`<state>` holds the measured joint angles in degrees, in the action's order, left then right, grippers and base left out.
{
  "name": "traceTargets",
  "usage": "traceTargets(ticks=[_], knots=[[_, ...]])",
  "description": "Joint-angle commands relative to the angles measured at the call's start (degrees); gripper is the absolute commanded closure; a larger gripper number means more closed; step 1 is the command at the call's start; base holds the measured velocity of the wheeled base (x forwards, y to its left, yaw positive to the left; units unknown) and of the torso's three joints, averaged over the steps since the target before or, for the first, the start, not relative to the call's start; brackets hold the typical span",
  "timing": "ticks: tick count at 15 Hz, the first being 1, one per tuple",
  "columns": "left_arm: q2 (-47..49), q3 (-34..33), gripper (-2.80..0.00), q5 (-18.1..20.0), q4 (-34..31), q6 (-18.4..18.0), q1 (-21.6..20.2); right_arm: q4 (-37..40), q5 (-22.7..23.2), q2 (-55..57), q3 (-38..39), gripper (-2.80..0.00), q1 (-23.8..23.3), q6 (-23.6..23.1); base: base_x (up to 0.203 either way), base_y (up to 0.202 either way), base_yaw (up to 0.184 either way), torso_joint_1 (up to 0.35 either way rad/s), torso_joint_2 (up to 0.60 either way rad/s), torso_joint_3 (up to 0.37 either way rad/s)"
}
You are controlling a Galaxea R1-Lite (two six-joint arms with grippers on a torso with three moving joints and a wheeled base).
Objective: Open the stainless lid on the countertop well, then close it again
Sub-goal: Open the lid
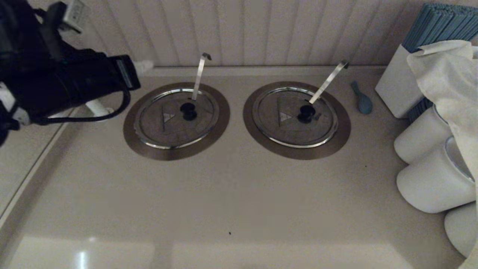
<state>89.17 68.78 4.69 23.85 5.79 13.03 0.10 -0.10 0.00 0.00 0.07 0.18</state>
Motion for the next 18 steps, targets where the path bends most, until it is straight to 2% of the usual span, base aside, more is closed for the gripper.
traceTargets(ticks=[1,3,5,6,8,12,13,15,18], knots=[[6.0,-2.4,-2.8,-2.7,6.2,-1.1,0.8,0.0,0.0,0.1,0.0,-2.8,0.0,0.0,0.0,0.0,0.0,0.0,0.0,0.0],[11.0,-4.8,-2.8,-5.8,15.2,-2.1,0.9,0.0,0.0,0.1,0.0,-2.8,0.0,0.0,0.0,0.0,0.0,0.0,0.0,0.0],[14.6,-5.9,-2.8,-8.6,19.8,-4.0,1.4,0.0,0.0,0.1,0.0,-2.8,0.0,0.0,0.0,0.0,0.0,0.0,0.0,0.0],[15.5,-6.1,-2.8,-10.2,20.3,-5.3,1.8,0.0,0.0,0.1,0.0,-2.8,0.0,0.0,0.0,0.0,0.0,0.0,0.0,0.0],[17.5,-5.5,-2.8,-14.7,20.6,-5.5,3.6,0.0,0.0,0.1,0.0,-2.8,0.0,0.0,0.0,0.0,0.0,0.0,0.0,0.0],[23.1,-5.5,-2.8,-17.0,29.5,-5.5,7.1,0.0,0.0,0.1,0.0,-2.8,0.0,0.0,0.0,0.0,0.0,0.0,0.0,0.0],[24.9,-4.5,-2.8,-18.6,31.1,-5.6,7.8,0.0,0.0,0.1,0.0,-2.8,0.0,-0.1,0.0,0.0,0.0,0.0,0.0,0.0],[27.8,-0.9,-2.8,-22.9,32.2,-5.6,8.4,0.0,0.0,0.1,0.0,-2.8,0.0,0.0,0.0,0.0,0.0,0.0,0.0,0.0],[30.8,1.7,-2.8,-26.1,32.3,-5.6,8.7,0.0,0.0,0.1,0.0,-2.8,0.0,-0.1,0.0,0.0,0.0,0.0,0.0,0.0]])
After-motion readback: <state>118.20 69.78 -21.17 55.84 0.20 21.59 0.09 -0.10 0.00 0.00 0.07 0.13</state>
